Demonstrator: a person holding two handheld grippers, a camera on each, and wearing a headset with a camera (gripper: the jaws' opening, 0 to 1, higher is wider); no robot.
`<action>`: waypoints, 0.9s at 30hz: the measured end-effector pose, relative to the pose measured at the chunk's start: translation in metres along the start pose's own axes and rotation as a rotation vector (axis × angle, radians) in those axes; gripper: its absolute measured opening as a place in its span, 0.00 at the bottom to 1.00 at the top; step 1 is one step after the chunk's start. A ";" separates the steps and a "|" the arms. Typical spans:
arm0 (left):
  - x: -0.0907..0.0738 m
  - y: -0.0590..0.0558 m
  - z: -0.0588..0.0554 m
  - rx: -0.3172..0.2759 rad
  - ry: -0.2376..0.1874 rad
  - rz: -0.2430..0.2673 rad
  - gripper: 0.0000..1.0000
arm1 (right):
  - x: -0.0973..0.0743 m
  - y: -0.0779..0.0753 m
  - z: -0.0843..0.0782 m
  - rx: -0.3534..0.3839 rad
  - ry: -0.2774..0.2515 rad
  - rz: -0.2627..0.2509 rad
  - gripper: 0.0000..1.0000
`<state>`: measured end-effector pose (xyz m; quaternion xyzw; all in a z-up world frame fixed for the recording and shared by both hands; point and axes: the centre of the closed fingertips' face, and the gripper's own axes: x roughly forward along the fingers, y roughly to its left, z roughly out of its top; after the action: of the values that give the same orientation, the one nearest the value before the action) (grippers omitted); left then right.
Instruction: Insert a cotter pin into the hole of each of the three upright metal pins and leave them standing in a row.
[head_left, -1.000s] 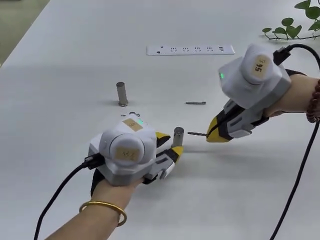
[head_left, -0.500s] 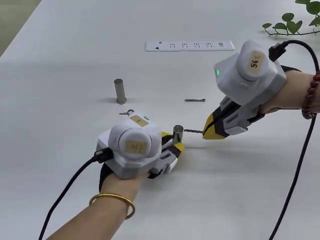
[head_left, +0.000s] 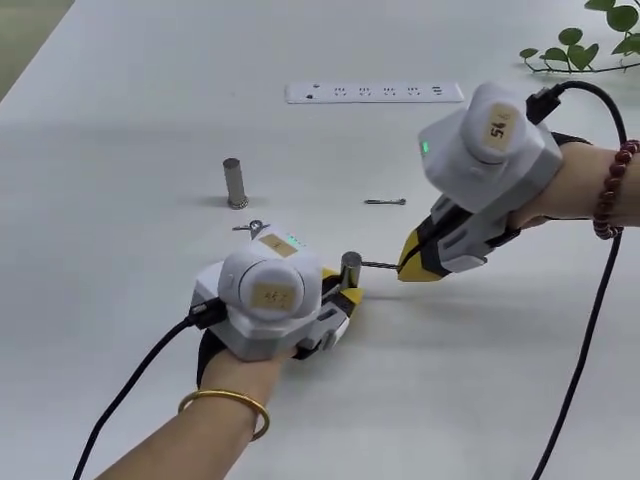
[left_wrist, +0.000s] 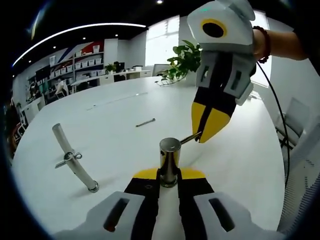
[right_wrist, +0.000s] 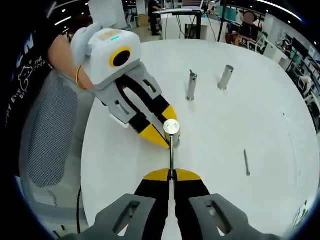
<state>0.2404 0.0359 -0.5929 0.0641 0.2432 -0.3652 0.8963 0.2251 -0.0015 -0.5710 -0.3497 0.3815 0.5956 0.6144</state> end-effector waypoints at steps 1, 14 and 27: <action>0.000 0.000 0.000 0.000 0.000 0.001 0.10 | 0.000 0.000 0.000 -0.003 0.002 0.001 0.00; 0.002 0.001 -0.002 0.009 0.011 0.005 0.10 | 0.002 -0.003 0.002 -0.029 0.049 -0.005 0.00; 0.003 0.001 -0.005 0.012 0.021 0.015 0.10 | 0.003 -0.002 0.012 -0.035 0.052 -0.002 0.00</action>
<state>0.2405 0.0364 -0.5989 0.0753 0.2501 -0.3592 0.8960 0.2279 0.0105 -0.5677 -0.3762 0.3865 0.5925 0.5984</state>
